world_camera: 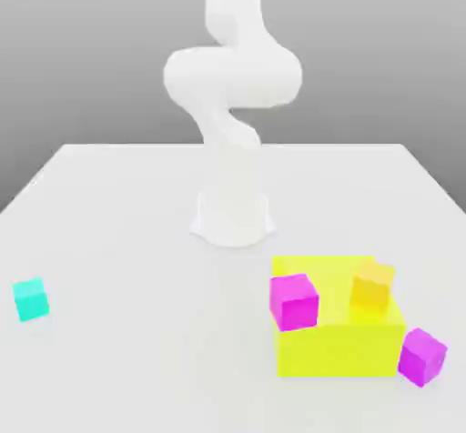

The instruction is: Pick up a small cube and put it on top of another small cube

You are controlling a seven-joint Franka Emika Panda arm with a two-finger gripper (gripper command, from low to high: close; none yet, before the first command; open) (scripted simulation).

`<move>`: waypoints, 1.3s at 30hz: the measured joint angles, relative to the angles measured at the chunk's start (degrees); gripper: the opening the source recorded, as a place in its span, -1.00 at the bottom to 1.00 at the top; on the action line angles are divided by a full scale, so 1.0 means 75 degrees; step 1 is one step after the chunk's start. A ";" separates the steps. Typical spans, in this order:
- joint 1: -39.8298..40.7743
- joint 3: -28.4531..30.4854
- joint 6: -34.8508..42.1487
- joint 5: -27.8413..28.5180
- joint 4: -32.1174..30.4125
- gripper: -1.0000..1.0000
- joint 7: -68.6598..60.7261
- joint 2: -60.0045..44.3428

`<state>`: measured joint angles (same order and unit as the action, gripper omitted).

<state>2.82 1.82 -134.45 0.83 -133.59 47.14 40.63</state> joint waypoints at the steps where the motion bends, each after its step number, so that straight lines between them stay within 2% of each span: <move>1: 0.0160 0.0112 -0.0153 0.0044 -0.0104 0.00 0.0072 -0.0298; 12: 0.1697 0.1544 -0.1723 0.0161 -0.1164 0.00 0.0565 -0.3326; 16: 0.2183 0.2128 -0.2290 -0.0093 -0.1547 0.00 0.0533 -0.4443; 20: 0.2974 0.2519 -0.2850 -0.0680 -0.1926 0.00 0.0257 -0.5603; 24: 0.3635 0.2439 -0.3426 -0.1545 -0.2196 0.00 -0.0245 -0.6781; 29: 0.4651 0.1286 -0.4434 -0.2593 -0.1939 0.00 -0.1024 -0.8155; 30: 0.4764 0.1151 -0.4556 -0.2699 -0.1904 -1.00 -0.1106 -0.8307; 36: 0.4830 0.1075 -0.4613 -0.2737 -0.1886 -1.00 -0.1135 -0.8381; 39: 0.4522 0.1475 -0.4221 -0.2324 -0.2013 -1.00 -0.0815 -0.7870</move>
<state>36.74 12.88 -166.10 -16.60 -148.68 41.03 -18.40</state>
